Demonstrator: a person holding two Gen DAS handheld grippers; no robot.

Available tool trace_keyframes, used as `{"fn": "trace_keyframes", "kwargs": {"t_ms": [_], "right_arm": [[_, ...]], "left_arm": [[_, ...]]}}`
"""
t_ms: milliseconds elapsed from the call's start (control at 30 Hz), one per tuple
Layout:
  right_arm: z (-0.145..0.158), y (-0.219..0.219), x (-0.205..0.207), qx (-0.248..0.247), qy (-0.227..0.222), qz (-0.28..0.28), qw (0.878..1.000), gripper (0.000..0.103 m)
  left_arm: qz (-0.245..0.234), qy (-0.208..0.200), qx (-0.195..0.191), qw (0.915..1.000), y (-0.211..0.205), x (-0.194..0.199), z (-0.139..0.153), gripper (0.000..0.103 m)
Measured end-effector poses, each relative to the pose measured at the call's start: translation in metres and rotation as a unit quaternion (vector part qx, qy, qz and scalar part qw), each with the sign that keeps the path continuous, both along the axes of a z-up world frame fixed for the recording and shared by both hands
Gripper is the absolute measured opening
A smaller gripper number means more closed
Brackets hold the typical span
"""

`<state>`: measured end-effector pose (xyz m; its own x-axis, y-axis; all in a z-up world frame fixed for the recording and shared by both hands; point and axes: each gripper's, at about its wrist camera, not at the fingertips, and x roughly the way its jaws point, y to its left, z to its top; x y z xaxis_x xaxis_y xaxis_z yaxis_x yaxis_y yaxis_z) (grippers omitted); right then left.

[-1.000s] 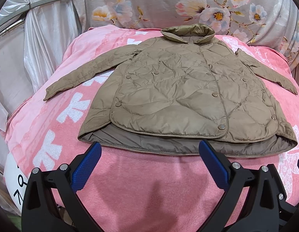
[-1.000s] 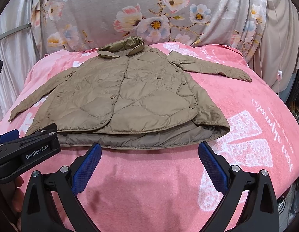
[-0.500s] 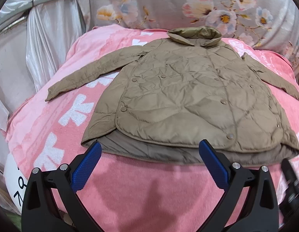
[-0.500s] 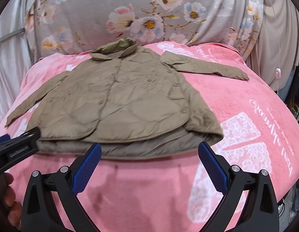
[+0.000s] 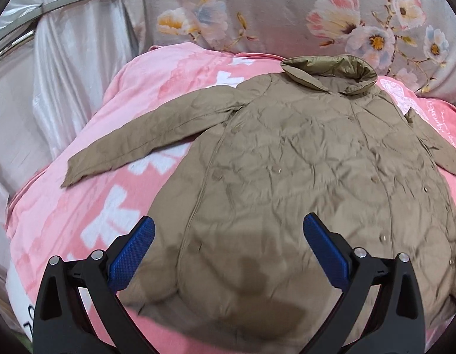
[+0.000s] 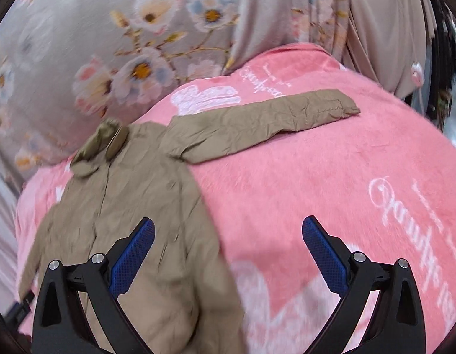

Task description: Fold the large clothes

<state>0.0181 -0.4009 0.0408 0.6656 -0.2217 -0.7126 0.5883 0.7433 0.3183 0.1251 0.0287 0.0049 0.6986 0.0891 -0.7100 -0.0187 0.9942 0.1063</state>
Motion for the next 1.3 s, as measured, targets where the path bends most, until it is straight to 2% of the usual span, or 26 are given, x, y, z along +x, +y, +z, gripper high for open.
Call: {"fn": "trace_keyframes", "kwargs": {"t_ms": [167,300,367,567,667,700,767,800,833,867,967,1067,1133,1200,1300], "right_arm": [[-0.03,-0.09,0.044,0.068,-0.01,-0.065,0.996,0.098],[-0.041,-0.137,0.075,0.055,-0.009,-0.094,0.994,0.098],[-0.049,-0.155,0.088,0.05,0.0,-0.106,0.993,0.098],[-0.083,-0.2,0.107,0.09,0.007,-0.15,0.985,0.098],[-0.095,-0.211,0.102,0.111,-0.024,-0.185,0.976,0.096],[-0.093,-0.211,0.101,0.104,-0.029,-0.193,0.975,0.09],[-0.092,-0.212,0.106,0.102,-0.026,-0.194,0.975,0.053],[-0.09,-0.214,0.108,0.107,-0.032,-0.186,0.976,0.042],[-0.087,-0.214,0.11,0.111,-0.038,-0.182,0.976,0.021],[-0.08,-0.213,0.113,0.113,-0.048,-0.175,0.977,0.012],[-0.039,-0.185,0.123,0.064,-0.081,-0.132,0.986,0.009],[0.016,-0.12,0.147,-0.019,-0.103,-0.037,0.994,0.008],[0.044,-0.072,0.164,-0.062,-0.111,0.029,0.991,0.008],[0.065,-0.013,0.182,-0.099,-0.118,0.103,0.983,0.008],[0.077,0.058,0.2,-0.119,-0.122,0.186,0.968,0.008]], "left_arm": [[-0.002,0.012,-0.017,0.9998,-0.005,0.032,-0.008,0.098],[0.001,0.02,-0.021,0.9996,-0.011,0.051,-0.015,0.098],[-0.001,0.024,-0.021,0.9995,-0.016,0.058,-0.02,0.098],[-0.018,0.031,-0.013,0.9993,-0.032,0.072,-0.031,0.098],[-0.025,0.039,-0.025,0.9986,-0.035,0.078,-0.034,0.098],[-0.026,0.04,-0.028,0.9985,-0.035,0.08,-0.035,0.098],[-0.026,0.042,-0.031,0.9983,-0.035,0.083,-0.035,0.098],[-0.026,0.041,-0.031,0.9983,-0.036,0.083,-0.035,0.098],[-0.027,0.039,-0.029,0.9984,-0.036,0.084,-0.034,0.098],[-0.026,0.036,-0.026,0.9987,-0.036,0.084,-0.033,0.098],[-0.019,0.029,-0.022,0.9992,-0.033,0.086,-0.029,0.098],[-0.004,0.023,-0.022,0.9995,-0.026,0.088,-0.025,0.098],[0.007,0.024,-0.026,0.9994,-0.019,0.09,-0.023,0.098],[0.017,0.025,-0.032,0.999,-0.011,0.091,-0.022,0.098],[0.033,0.022,-0.036,0.9986,0.001,0.089,-0.019,0.098]]}}
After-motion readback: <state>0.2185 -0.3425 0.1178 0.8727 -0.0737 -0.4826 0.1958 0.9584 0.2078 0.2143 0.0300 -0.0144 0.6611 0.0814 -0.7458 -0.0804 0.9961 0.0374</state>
